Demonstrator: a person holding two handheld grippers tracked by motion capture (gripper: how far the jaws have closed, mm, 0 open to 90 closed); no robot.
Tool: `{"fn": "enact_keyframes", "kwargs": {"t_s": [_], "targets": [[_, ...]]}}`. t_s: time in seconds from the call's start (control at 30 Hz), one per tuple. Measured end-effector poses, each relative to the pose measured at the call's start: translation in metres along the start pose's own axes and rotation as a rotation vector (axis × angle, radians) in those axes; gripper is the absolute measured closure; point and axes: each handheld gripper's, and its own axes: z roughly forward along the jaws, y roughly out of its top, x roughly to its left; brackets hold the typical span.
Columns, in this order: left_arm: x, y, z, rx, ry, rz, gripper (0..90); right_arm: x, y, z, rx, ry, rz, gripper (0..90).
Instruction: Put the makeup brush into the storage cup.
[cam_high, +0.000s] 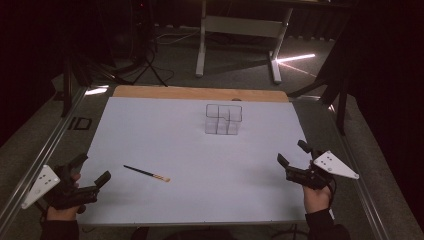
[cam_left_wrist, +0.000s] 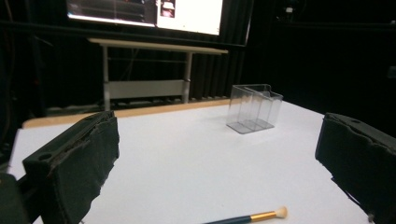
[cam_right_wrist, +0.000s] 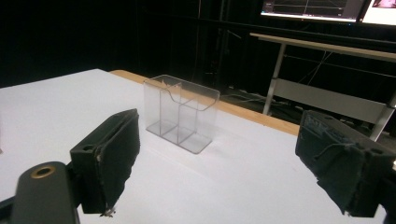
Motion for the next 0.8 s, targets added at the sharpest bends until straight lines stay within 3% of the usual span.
{"fn": "enact_keyframes", "kwargs": {"t_s": [0.13, 0.3, 0.47, 0.6, 0.8], "targets": [[-0.001, -0.001, 0.002, 0.029, -0.035, 0.001, 0.0, 0.001, 0.000, 0.000, 0.000, 0.001, -0.004, 13.6], [0.000, 0.003, 0.004, 0.045, -0.035, -0.017, 0.0, 0.002, 0.001, 0.000, 0.002, 0.003, -0.007, 13.5], [0.002, 0.018, 0.009, 0.133, -0.086, -0.029, 0.0, 0.004, 0.001, -0.002, 0.001, 0.005, 0.002, 13.5], [0.009, 0.028, 0.009, 0.169, -0.146, -0.014, 0.0, 0.006, 0.003, -0.002, -0.005, 0.008, -0.008, 13.5], [0.016, 0.040, 0.014, 0.235, -0.177, 0.038, 0.0, 0.010, 0.004, -0.001, -0.008, 0.019, -0.022, 13.5]]}}
